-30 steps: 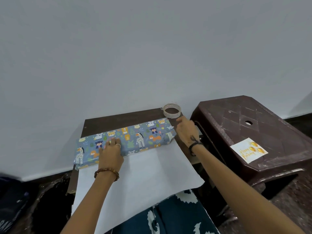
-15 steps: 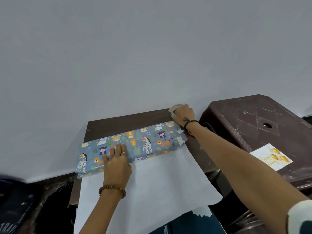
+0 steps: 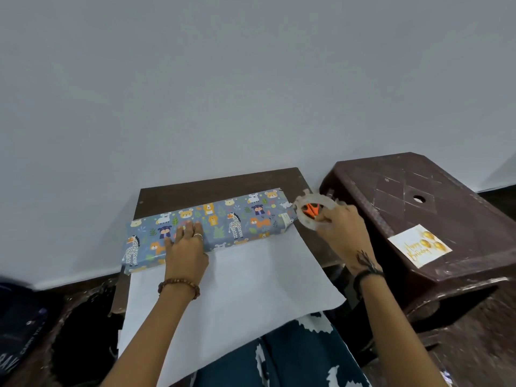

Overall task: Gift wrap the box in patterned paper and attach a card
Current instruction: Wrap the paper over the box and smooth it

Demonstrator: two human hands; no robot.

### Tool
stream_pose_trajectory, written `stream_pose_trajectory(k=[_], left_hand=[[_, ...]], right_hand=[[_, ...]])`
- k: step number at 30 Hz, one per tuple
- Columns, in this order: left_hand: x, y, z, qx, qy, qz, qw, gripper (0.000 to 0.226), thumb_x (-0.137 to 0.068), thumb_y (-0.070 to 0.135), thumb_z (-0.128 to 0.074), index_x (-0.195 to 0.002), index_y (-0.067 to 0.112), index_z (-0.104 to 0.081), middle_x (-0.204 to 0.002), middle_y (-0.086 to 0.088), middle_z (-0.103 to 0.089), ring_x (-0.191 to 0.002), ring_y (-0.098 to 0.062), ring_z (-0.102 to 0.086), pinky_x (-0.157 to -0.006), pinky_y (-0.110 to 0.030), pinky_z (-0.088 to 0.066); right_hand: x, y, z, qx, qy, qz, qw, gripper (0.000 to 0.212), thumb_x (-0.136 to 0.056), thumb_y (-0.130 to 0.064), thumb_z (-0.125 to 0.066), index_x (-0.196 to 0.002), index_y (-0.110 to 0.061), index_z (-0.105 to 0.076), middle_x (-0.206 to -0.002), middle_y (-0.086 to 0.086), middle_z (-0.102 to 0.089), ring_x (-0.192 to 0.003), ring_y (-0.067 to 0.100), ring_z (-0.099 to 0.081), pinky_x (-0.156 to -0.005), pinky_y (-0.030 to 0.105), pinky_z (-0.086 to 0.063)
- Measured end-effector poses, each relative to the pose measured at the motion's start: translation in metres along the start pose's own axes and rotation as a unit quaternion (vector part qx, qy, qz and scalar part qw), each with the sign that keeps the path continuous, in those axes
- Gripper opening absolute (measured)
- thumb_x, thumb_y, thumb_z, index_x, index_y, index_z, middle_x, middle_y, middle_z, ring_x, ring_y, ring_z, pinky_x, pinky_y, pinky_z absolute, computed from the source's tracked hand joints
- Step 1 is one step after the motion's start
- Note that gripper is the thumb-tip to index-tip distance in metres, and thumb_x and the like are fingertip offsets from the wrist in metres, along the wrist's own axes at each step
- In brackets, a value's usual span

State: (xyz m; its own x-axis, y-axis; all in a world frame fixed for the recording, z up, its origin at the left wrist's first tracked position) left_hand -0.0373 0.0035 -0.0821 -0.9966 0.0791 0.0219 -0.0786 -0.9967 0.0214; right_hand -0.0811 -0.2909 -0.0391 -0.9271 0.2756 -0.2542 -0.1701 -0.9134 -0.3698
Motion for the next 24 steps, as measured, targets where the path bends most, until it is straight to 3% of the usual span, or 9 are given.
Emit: stream_pose_trajectory(k=[4, 7, 12, 18, 24], left_hand=[[0.000, 0.000, 0.001, 0.003, -0.002, -0.002, 1.000, 0.061, -0.094, 0.016, -0.048, -0.147, 0.010, -0.017, -0.155, -0.008, -0.017, -0.143, -0.025, -0.015, -0.114, -0.045, -0.016], [-0.001, 0.000, 0.001, 0.001, -0.002, -0.003, 1.000, 0.061, -0.094, 0.016, -0.049, -0.146, 0.009, -0.019, -0.154, -0.009, -0.019, -0.142, -0.026, -0.016, -0.114, -0.045, -0.019], [-0.003, -0.001, 0.001, 0.004, -0.006, -0.009, 1.000, 0.060, -0.094, 0.018, -0.049, -0.146, 0.009, -0.020, -0.154, -0.009, -0.020, -0.142, -0.026, -0.019, -0.114, -0.044, -0.021], [-0.003, -0.002, -0.001, -0.003, -0.006, -0.012, 1.000, 0.059, -0.095, 0.017, -0.048, -0.145, 0.009, -0.019, -0.154, -0.009, -0.020, -0.142, -0.026, -0.018, -0.113, -0.045, -0.021], [-0.001, -0.007, -0.002, -0.005, -0.006, -0.014, 1.000, 0.059, -0.095, 0.016, -0.048, -0.146, 0.008, -0.019, -0.154, -0.009, -0.019, -0.142, -0.026, -0.018, -0.113, -0.046, -0.020]], right_hand=[[0.022, 0.019, -0.010, 0.020, -0.017, -0.024, 0.999, 0.019, -0.087, -0.030, -0.059, -0.093, -0.019, -0.073, -0.090, 0.004, -0.066, -0.099, 0.024, -0.048, -0.082, 0.032, -0.043], [0.022, 0.015, -0.015, 0.022, -0.019, -0.015, 0.999, 0.029, -0.086, -0.043, -0.058, -0.083, -0.017, -0.073, -0.086, 0.004, -0.063, -0.098, 0.023, -0.048, -0.086, 0.036, -0.044], [0.024, 0.014, -0.032, 0.077, -0.052, 0.010, 0.996, 0.017, -0.089, -0.025, -0.055, -0.085, -0.021, -0.071, -0.085, 0.001, -0.062, -0.094, 0.021, -0.046, -0.081, 0.028, -0.038], [0.026, 0.020, -0.027, 0.052, -0.020, 0.000, 0.998, 0.021, -0.091, -0.028, -0.056, -0.084, -0.018, -0.073, -0.078, 0.001, -0.063, -0.086, 0.020, -0.048, -0.079, 0.029, -0.043], [0.030, 0.022, -0.028, 0.072, -0.024, 0.006, 0.997, 0.022, -0.093, -0.029, -0.051, -0.094, -0.019, -0.072, -0.087, 0.001, -0.063, -0.091, 0.020, -0.046, -0.082, 0.028, -0.039]])
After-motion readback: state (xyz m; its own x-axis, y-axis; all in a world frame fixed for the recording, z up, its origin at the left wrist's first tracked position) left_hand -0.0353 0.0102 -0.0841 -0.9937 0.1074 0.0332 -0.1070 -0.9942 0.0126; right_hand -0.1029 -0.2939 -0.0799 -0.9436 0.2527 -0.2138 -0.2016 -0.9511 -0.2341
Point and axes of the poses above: each hand's wrist, its own x-axis away from the middle knuckle, its own z-axis out of the back of the hand, y = z × x, the point moved 7 cm from there along -x, towards the middle knuckle
